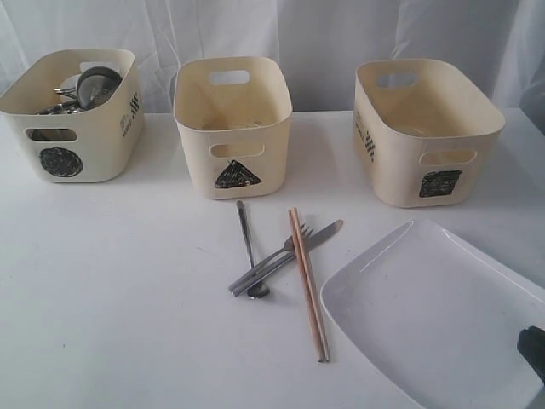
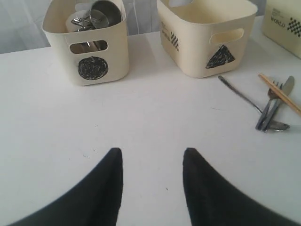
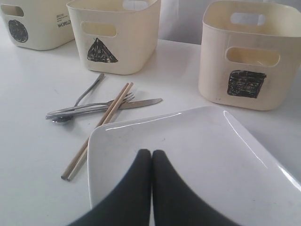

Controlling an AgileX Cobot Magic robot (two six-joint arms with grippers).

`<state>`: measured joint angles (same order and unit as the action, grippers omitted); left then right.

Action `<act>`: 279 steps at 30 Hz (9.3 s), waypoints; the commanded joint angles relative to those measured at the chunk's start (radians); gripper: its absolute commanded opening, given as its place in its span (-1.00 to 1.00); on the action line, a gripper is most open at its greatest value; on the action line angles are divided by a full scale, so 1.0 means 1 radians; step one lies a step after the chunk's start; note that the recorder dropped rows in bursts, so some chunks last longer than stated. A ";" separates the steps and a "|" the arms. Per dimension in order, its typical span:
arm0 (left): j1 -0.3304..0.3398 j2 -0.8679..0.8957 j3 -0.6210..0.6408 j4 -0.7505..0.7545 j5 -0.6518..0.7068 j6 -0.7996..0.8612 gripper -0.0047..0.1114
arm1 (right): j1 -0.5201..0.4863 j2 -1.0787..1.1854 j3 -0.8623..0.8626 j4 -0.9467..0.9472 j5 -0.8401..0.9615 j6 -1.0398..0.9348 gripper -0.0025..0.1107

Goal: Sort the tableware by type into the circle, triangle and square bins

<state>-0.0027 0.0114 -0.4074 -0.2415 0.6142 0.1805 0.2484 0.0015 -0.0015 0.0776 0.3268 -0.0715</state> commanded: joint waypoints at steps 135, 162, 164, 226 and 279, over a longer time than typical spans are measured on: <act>0.001 -0.005 0.407 0.149 -0.516 -0.202 -0.12 | 0.209 2.028 -1.236 -0.111 0.210 0.232 -0.04; 0.001 -0.005 0.407 0.149 -0.516 -0.202 -0.12 | 0.214 1.898 -1.236 -0.015 0.256 0.187 -0.96; 0.001 -0.005 0.407 0.149 -0.516 -0.202 -0.12 | 0.219 1.871 -1.236 0.030 0.253 0.154 -0.96; 0.001 -0.003 0.407 0.149 -0.516 -0.204 -0.12 | 0.114 2.194 -1.951 -0.029 -0.327 0.031 -0.69; 0.001 -0.003 0.407 0.149 -0.516 -0.204 -0.12 | 0.234 1.903 -1.219 0.086 0.113 0.738 0.17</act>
<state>-0.0027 0.0114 -0.0036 -0.0864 0.1013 -0.0148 0.4800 1.8850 -1.2244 0.1604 0.4712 0.5991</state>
